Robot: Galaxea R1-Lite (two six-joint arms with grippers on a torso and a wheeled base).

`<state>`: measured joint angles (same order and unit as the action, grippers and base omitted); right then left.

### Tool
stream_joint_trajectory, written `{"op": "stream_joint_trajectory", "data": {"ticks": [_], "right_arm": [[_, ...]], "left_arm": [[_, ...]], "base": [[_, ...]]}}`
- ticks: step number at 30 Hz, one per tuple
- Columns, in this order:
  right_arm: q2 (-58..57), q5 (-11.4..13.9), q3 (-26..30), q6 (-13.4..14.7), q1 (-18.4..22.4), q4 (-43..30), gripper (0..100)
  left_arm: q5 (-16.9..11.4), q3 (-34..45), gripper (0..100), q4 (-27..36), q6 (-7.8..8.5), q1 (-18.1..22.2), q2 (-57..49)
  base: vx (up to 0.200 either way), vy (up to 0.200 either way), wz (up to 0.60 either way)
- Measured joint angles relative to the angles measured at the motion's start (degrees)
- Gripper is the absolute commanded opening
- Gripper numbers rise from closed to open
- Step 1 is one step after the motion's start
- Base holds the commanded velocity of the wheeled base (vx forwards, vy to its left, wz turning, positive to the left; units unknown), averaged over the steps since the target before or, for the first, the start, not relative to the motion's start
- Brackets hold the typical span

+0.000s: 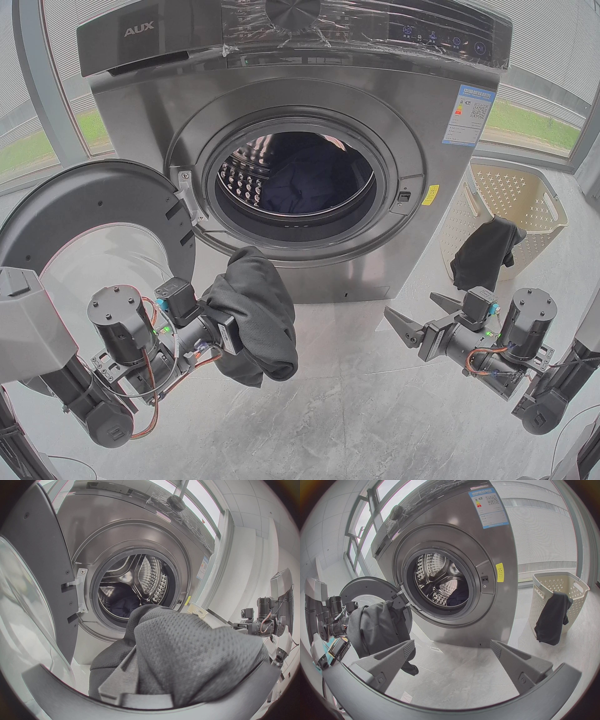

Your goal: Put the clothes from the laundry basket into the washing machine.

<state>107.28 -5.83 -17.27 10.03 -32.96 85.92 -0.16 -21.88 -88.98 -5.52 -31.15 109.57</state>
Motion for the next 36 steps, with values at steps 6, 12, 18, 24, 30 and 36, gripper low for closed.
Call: {"op": "stream_joint_trajectory", "data": {"ticks": [6,12,18,24,30,36], "right_arm": [[0.55,0.04,-0.04,0.06,0.11,0.00,100],[0.77,0.06,-0.04,0.06,-0.24,0.02,100],[0.94,0.04,0.20,0.09,-0.49,0.02,100],[0.94,-0.02,0.60,0.12,-1.32,-0.06,100],[0.91,0.04,1.71,0.41,-3.33,-0.13,100],[0.80,0.04,2.76,0.41,-4.66,-0.09,100]], "left_arm": [[0.00,0.02,0,0.02,0.02,0.04,0.02],[0.00,0.02,0,0.00,0.02,-0.02,0.18],[0.02,0.04,0,0.02,0.00,-0.35,0.41],[-0.02,0.04,0,-0.02,0.02,-0.68,0.52],[0.05,0.24,0,0.00,0.00,-0.72,0.60],[0.06,0.28,0,0.00,0.06,-1.18,0.62]], "base": [[0.200,0.000,0.00],[0.200,0.000,0.00],[0.200,0.000,0.00],[0.100,0.000,0.00],[0.000,0.000,0.00],[0.000,0.000,0.00]]}}
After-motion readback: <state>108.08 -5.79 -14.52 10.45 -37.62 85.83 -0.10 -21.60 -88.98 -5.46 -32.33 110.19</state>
